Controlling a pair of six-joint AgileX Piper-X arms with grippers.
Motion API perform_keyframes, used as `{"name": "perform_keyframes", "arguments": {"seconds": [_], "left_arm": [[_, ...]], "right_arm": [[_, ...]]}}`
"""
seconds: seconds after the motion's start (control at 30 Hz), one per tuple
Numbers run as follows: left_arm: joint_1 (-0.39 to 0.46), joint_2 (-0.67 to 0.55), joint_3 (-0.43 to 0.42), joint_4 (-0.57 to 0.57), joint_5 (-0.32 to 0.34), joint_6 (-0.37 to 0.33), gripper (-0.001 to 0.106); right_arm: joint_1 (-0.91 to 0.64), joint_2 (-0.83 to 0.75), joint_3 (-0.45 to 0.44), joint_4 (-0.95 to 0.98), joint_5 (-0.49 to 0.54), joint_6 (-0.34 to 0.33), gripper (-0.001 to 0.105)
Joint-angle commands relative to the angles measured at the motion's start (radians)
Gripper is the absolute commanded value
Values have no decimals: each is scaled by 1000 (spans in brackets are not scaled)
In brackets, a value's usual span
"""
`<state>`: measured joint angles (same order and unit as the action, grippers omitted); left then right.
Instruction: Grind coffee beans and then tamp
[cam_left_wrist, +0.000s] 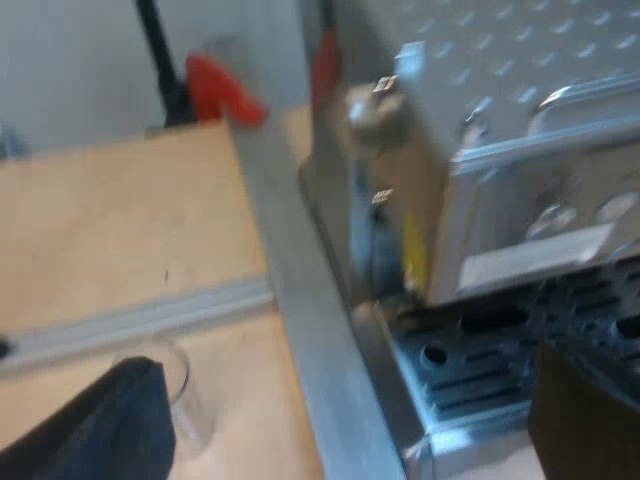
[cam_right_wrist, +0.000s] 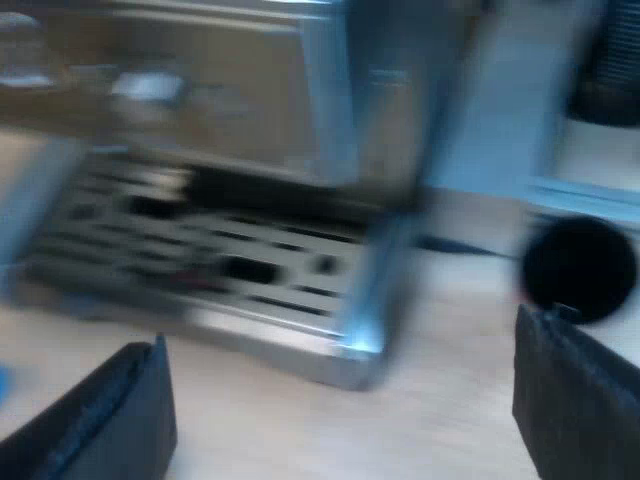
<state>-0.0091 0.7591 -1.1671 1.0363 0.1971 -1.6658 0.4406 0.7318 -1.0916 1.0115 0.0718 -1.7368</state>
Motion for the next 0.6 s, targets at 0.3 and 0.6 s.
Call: {"name": "perform_keyframes", "arguments": {"seconds": [0.3, 0.6], "left_arm": [[1, -99, -7, -2, -29, -12, 75], [1, -298, 13, -2, -63, -12, 75]], "right_arm": [[-471, -15, -2, -5, -128, -145, 71], [-471, -235, 0, 9, -139, -153, 71]]}}
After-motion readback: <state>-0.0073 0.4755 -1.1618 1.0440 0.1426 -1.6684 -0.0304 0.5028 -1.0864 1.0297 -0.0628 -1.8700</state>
